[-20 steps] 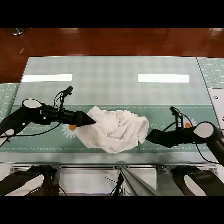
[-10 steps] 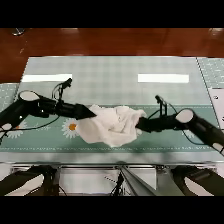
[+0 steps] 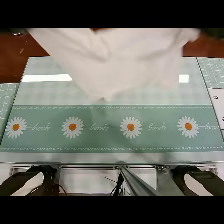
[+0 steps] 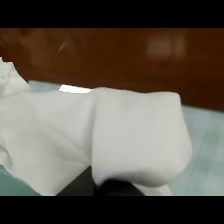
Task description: Fold the shirts.
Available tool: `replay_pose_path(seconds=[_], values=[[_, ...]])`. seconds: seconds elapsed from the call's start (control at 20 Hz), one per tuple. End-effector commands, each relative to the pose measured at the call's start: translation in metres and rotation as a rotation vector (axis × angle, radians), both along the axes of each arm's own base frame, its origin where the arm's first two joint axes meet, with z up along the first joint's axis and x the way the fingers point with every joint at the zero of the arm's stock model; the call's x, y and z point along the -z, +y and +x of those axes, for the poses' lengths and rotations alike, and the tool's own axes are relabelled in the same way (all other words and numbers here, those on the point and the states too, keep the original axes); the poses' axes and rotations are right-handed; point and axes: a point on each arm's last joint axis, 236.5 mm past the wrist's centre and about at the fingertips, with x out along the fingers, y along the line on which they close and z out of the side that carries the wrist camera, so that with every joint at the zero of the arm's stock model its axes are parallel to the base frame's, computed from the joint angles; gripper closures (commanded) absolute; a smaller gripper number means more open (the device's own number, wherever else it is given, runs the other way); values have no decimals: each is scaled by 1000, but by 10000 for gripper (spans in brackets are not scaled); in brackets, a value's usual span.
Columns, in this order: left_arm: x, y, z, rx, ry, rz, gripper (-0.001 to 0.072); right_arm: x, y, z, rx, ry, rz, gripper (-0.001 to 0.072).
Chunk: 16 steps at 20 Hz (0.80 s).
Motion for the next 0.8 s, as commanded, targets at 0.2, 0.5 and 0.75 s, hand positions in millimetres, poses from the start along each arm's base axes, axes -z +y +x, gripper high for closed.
replay_pose_path(seconds=[0.2, 0.5, 0.75], values=[[-157, 93, -135, -526, -477, 189, 679, -114, -48, -172, 182, -368, -198, 690], [-135, 78, -206, -472, -450, 252, 679, -72, -45, -230, 159, -250, -215, 689], [3, 35, -145, -172, 7, 244, 679, 27, -14, -188, -10, 70, -165, 689]])
